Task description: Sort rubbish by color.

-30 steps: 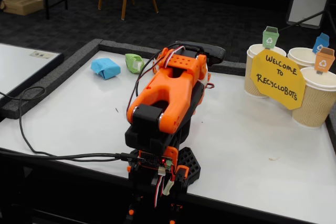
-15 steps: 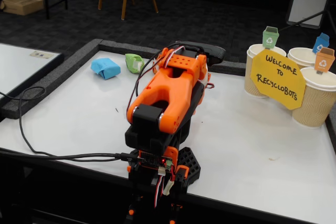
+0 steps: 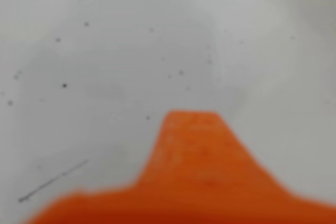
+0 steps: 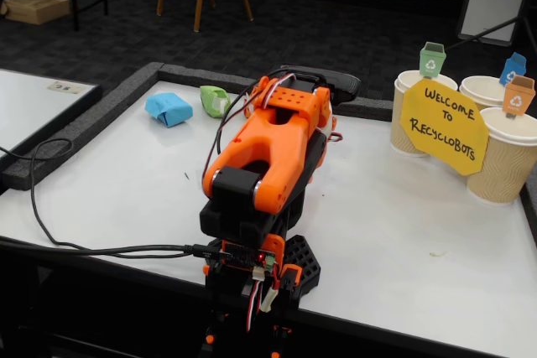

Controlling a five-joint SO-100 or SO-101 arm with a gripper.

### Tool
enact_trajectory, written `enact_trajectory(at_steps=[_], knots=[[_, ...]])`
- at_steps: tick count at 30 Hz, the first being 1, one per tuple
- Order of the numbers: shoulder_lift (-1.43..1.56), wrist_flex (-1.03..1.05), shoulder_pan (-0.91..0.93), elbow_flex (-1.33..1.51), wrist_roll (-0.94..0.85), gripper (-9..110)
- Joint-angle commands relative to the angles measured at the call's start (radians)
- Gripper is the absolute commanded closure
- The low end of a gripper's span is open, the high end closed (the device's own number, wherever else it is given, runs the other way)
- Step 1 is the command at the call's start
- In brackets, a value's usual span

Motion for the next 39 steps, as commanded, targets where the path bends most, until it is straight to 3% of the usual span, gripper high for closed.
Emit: enact_trajectory(at_steps=[1,16,39], knots=[[0.035,0.0,-0.008,-0.106,0.009,95],[0.035,-0.071,-0.055,-0.115,0.009,95],[0.034,0.011,-0.127,-0.451,0.017,95]])
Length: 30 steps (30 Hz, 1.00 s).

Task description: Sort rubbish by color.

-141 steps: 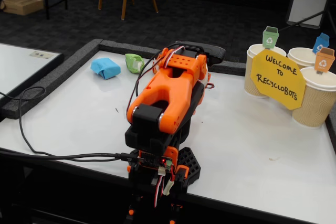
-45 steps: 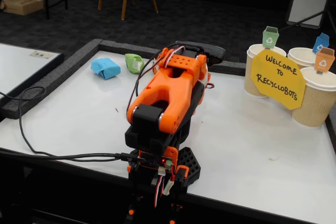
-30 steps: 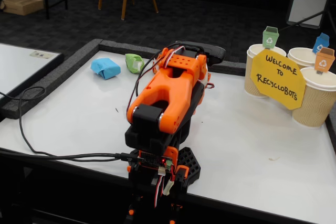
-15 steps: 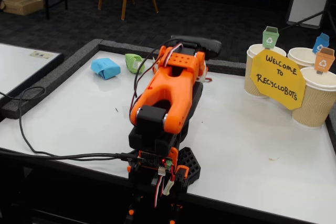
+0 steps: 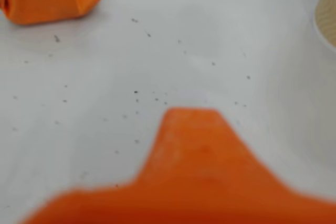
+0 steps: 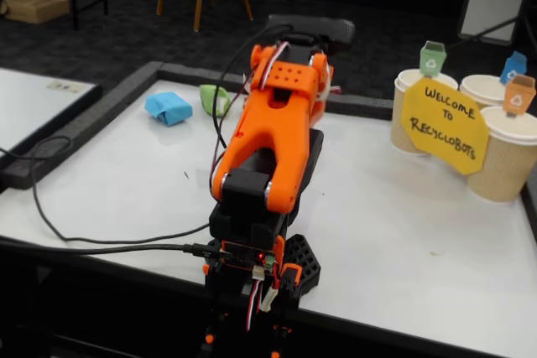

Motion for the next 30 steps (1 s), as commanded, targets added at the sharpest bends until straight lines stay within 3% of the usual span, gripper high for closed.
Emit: enact_trajectory(at_steps=[1,30], knots=[[0.034,0.017,-0.032,-0.204,0.017,95],[-0.069,0.242,-0.11,-0.643,0.017,95]])
